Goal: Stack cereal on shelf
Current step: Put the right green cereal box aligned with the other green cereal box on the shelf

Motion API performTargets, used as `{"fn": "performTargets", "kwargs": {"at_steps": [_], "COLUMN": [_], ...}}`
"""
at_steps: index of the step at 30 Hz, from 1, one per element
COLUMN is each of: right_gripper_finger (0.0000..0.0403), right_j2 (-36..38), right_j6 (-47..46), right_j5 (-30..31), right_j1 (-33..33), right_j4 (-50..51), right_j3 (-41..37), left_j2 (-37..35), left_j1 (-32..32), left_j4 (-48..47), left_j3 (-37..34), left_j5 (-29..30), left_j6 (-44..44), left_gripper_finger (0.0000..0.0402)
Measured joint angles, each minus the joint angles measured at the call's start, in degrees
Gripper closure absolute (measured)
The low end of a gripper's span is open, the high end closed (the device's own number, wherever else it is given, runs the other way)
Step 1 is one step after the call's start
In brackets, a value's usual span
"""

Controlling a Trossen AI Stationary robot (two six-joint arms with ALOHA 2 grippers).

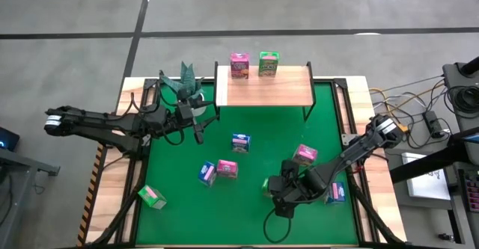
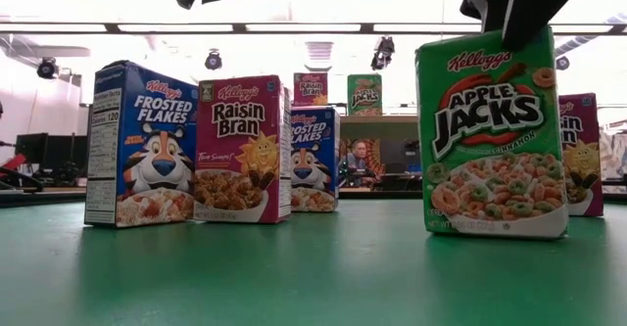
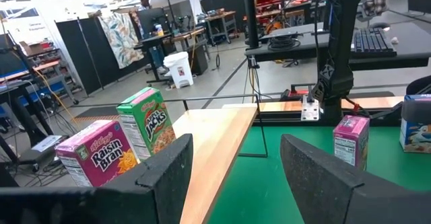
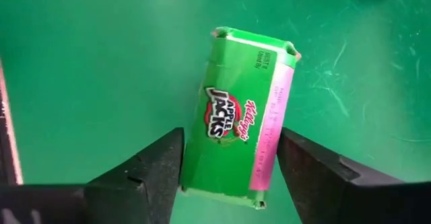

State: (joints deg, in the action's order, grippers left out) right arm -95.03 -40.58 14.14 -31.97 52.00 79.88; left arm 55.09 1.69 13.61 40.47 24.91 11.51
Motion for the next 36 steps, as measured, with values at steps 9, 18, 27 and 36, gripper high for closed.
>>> {"fn": "performTargets", "kwargs": {"at_steps": [9, 18, 27, 36], "right_gripper_finger": [0.0229, 0.0251, 0.0255, 0.0255], "right_j2": [-0.1, 0.1, 0.6, 0.9], "right_j6": [0.2, 1.2, 11.2, 31.2], "right_j5": [0.4, 0.2, -0.2, -0.2], "right_j1": [0.1, 1.0, 7.8, 20.1], "right_j4": [0.0, 3.5, 15.6, 25.0], "right_j3": [-0.1, 3.0, 17.9, 33.5], "left_j2": [0.0, 0.0, 0.0, 0.0], "left_j1": [0.0, 0.0, 0.0, 0.0], "left_j4": [0.1, 0.1, 0.1, 0.3], "left_j3": [0.0, 0.0, 0.0, 0.0], "left_j5": [0.0, 0.0, 0.0, 0.0], "left_j6": [0.0, 0.0, 0.0, 0.2], "left_gripper_finger": [0.0194, 0.0194, 0.0194, 0.0194]}}
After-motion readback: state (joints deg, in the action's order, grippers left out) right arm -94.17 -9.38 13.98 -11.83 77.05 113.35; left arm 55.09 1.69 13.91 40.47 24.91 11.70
